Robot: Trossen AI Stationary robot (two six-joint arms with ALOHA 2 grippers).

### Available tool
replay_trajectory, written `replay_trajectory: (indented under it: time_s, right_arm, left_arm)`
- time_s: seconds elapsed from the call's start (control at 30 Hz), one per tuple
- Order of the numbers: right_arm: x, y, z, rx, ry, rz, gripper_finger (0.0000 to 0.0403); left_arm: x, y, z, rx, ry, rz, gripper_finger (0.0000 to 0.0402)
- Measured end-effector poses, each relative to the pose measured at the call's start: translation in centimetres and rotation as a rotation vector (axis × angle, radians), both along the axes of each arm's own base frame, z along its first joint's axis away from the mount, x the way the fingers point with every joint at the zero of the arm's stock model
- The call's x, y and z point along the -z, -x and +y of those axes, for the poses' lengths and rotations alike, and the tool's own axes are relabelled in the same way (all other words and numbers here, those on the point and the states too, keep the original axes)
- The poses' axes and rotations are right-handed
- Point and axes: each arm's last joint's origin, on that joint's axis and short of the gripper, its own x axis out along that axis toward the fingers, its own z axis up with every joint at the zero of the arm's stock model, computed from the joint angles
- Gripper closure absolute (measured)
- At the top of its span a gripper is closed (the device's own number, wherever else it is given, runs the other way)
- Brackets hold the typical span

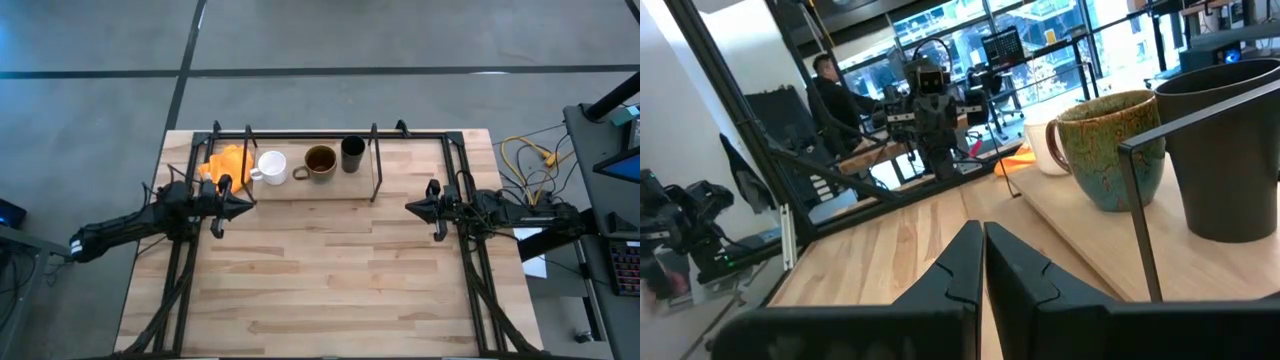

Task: Stack small to large cups/mugs on shelf
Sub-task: Return to Home Position

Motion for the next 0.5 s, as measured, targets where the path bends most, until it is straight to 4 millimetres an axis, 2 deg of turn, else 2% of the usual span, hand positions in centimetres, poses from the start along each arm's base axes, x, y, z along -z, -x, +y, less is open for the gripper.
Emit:
replay_trajectory:
  time_s: [0.5]
  right_arm:
    - [-0.01,0.0,0.0,0.0,0.0,0.0,0.0394]
  left_arm:
    - [-0.08,-0.07,0.02,0.001,-0.001,-0.006,0.0402]
